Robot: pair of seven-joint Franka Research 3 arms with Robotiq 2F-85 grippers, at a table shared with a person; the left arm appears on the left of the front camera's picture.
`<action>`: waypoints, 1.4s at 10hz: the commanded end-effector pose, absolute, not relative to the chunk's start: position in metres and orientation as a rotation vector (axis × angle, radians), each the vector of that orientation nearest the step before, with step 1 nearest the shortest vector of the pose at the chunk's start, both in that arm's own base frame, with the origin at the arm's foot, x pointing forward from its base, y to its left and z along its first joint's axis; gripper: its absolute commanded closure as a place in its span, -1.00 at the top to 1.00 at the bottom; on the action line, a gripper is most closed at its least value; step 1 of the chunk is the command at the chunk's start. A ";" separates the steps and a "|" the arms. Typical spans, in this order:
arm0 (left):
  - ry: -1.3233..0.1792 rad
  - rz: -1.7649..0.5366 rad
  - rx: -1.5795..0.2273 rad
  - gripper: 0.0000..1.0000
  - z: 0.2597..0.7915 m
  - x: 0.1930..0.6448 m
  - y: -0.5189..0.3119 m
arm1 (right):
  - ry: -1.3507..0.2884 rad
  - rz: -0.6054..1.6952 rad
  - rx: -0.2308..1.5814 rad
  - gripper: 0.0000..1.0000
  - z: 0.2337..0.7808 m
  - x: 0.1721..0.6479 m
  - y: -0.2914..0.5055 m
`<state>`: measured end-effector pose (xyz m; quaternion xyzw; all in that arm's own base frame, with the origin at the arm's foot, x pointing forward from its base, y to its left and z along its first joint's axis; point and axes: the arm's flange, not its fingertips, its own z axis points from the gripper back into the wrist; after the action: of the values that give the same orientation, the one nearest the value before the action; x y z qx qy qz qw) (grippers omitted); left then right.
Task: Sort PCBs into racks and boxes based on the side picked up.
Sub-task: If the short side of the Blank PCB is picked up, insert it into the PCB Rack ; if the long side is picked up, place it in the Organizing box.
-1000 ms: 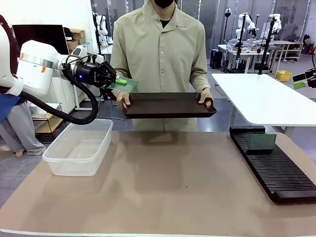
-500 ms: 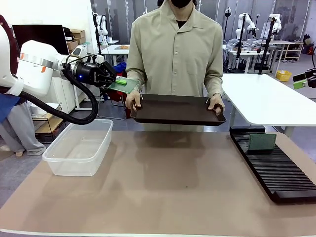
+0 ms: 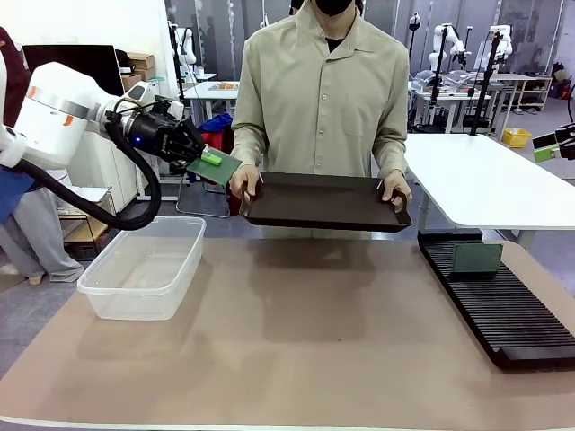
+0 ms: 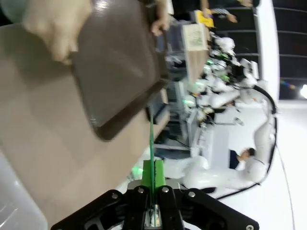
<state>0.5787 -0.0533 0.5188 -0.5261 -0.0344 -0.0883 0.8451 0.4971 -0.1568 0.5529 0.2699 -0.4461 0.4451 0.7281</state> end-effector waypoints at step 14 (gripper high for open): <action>-0.102 0.098 -0.693 -0.95 0.457 0.564 -0.008 | -0.984 0.977 0.589 1.00 0.552 0.498 -0.156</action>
<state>0.5592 -0.0160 0.4554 -0.3551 -0.0598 0.0547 0.9313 0.4971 -0.1569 0.5530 0.2698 -0.4461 0.4451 0.7281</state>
